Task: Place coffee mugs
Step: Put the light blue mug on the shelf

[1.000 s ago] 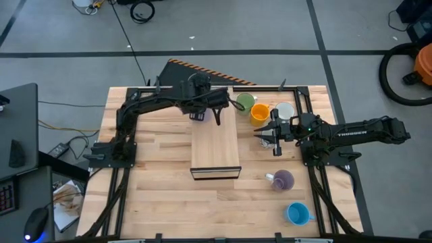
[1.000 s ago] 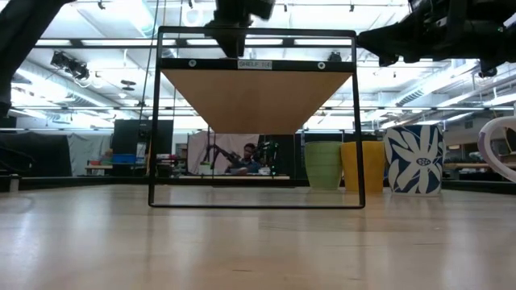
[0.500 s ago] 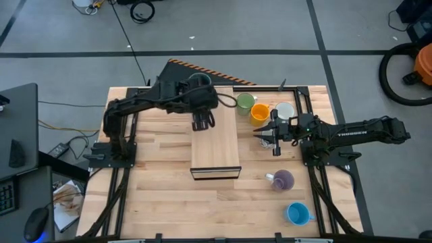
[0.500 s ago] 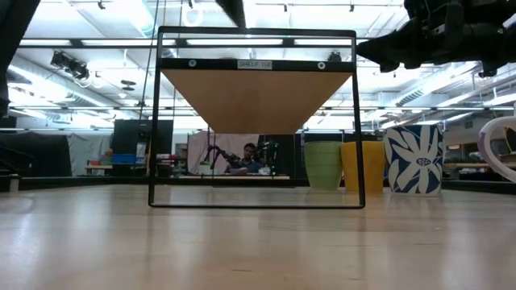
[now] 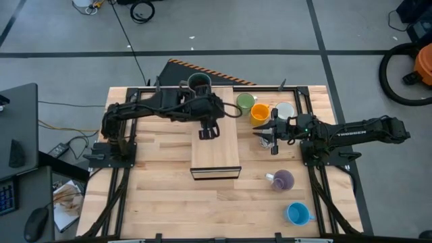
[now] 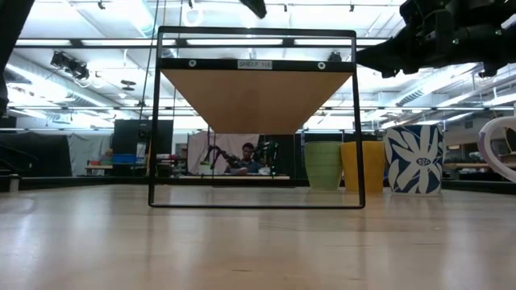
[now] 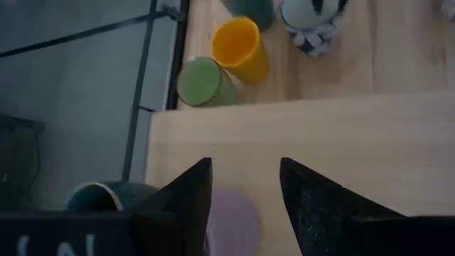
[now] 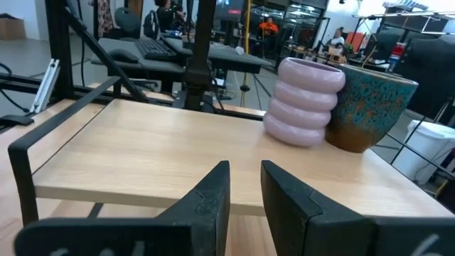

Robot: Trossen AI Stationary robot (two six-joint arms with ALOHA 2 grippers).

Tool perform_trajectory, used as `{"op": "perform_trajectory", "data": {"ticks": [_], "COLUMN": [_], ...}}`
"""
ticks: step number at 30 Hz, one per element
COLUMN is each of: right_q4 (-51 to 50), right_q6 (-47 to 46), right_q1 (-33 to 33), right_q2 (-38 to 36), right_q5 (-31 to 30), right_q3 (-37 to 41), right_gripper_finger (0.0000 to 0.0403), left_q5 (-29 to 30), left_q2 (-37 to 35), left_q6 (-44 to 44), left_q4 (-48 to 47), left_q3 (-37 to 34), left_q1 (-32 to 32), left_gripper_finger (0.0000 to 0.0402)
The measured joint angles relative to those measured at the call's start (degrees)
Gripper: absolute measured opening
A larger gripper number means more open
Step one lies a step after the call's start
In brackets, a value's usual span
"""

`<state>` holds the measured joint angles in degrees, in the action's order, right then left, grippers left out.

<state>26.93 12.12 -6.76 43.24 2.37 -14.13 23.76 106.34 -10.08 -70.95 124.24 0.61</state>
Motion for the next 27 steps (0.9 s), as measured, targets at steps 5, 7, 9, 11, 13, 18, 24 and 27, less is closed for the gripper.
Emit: {"op": "perform_trajectory", "data": {"ticks": [5, 7, 9, 11, 13, 18, 24, 27], "right_q4": [0.0, 0.0, 0.0, 0.2, 0.4, 0.4, 0.0, -1.3], "right_q6": [0.4, 0.8, 1.1, 1.5, 1.5, 1.5, 0.0, -2.3], "right_q1": [0.0, 0.0, 0.0, 0.0, 0.0, 0.0, 0.1, 0.0], "right_q2": [0.0, 0.0, 0.0, 0.0, 0.0, 0.0, 0.0, 0.0], "right_q5": [0.0, 0.0, 0.0, 0.1, 0.1, 0.1, -3.0, -10.7], "right_q3": [0.0, 0.0, 0.0, 0.0, 0.0, 0.0, 0.0, 0.0], "right_gripper_finger": [0.0087, 0.0087, 0.0087, 0.0087, 0.0087, 0.0087, 0.0087, 0.0087], "left_q5": [-0.1, -0.1, -0.1, -0.1, -0.8, -7.1, -11.3, -11.8], "left_q2": [-6.1, -9.8, -14.2, -18.9, -23.1, -31.7, -39.9, -43.5], "left_q6": [0.4, 0.7, 0.4, -0.1, -0.7, 0.5, 0.8, 2.7], "left_q4": [7.5, 13.2, 20.1, 28.4, 34.5, 49.4, 64.4, 70.1], "left_q3": [-14.1, -21.3, -28.1, -34.7, -41.1, -55.9, -72.0, -78.6], "left_q1": [-0.3, -0.4, -0.8, -1.3, -1.7, -2.0, -2.8, -2.7], "left_gripper_finger": [0.0171, 0.0171, 0.0171, 0.0171, 0.0171, 0.0171, 0.0171, 0.0171]}}
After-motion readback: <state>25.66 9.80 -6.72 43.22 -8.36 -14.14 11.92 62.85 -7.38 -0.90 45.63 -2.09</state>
